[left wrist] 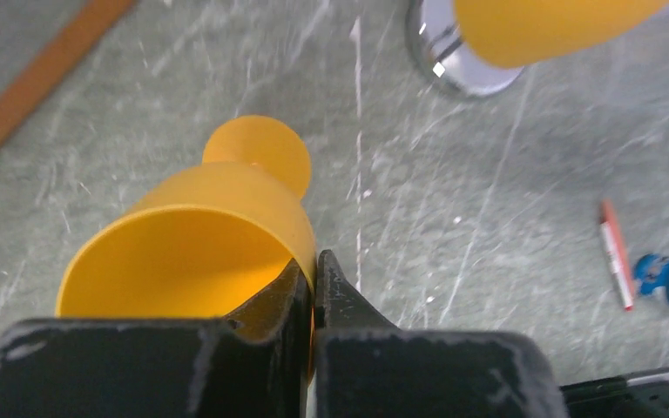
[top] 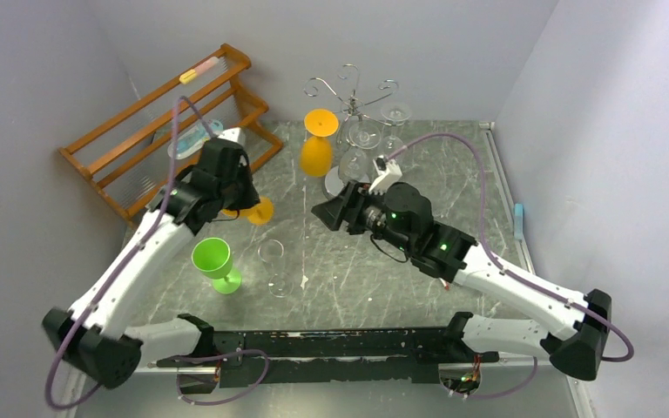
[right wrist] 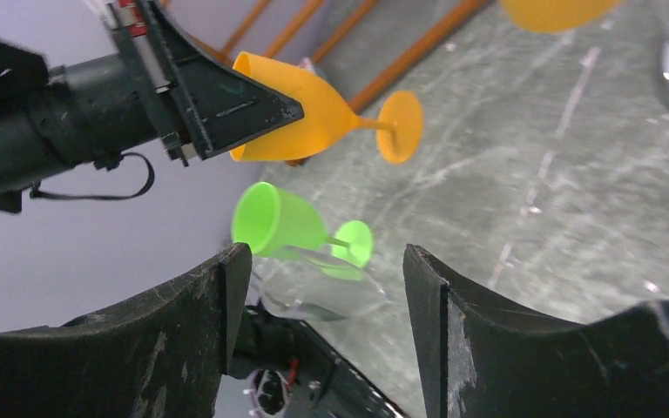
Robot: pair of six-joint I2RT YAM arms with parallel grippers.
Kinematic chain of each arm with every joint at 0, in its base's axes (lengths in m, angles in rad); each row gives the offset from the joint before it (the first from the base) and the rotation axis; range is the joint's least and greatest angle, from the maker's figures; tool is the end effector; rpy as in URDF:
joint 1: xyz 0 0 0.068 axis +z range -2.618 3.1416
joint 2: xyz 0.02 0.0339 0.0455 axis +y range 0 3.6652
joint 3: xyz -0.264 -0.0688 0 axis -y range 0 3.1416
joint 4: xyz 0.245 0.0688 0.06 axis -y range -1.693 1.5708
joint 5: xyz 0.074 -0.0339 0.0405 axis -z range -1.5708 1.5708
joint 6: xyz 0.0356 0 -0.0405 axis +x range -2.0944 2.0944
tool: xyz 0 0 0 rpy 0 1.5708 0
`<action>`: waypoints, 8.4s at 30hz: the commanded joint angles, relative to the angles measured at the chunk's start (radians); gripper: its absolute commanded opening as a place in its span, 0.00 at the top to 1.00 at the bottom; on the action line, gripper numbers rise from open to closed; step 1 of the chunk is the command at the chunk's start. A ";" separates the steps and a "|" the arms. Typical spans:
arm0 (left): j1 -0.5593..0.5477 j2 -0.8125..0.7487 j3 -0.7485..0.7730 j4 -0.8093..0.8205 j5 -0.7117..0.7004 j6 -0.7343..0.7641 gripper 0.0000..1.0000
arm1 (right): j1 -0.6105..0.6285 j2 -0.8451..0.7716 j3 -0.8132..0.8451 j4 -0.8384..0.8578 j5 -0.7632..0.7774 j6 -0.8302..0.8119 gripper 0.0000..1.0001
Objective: Place the wine glass upside down on the wine glass rack
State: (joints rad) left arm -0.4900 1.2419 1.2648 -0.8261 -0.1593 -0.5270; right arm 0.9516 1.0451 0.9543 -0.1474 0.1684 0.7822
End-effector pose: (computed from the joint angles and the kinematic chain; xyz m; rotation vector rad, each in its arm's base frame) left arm 0.2268 -0.1146 0.3504 -0.1208 2.3787 -0.3021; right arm 0.1459 0.1944 0.3536 -0.0358 1.9416 1.0556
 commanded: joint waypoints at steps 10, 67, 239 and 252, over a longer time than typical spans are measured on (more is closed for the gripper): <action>-0.006 -0.397 -0.033 0.321 -0.145 -0.003 0.95 | 0.069 0.209 0.281 0.225 -0.049 0.111 0.32; -0.007 -0.707 -0.277 0.993 0.161 -0.365 0.95 | 0.184 0.661 0.866 0.439 0.261 0.417 0.78; 0.184 0.723 0.683 0.910 0.596 -0.632 0.95 | -0.010 -0.285 0.034 0.371 0.030 -0.460 0.41; 0.226 0.658 0.601 0.872 0.532 -0.576 0.95 | -0.009 -0.300 0.021 0.371 0.043 -0.459 0.41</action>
State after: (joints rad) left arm -0.2863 1.9533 1.8999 0.0517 0.3996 -1.1351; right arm 0.9436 0.7559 0.9886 0.2184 0.1989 0.3290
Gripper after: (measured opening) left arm 0.059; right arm 0.588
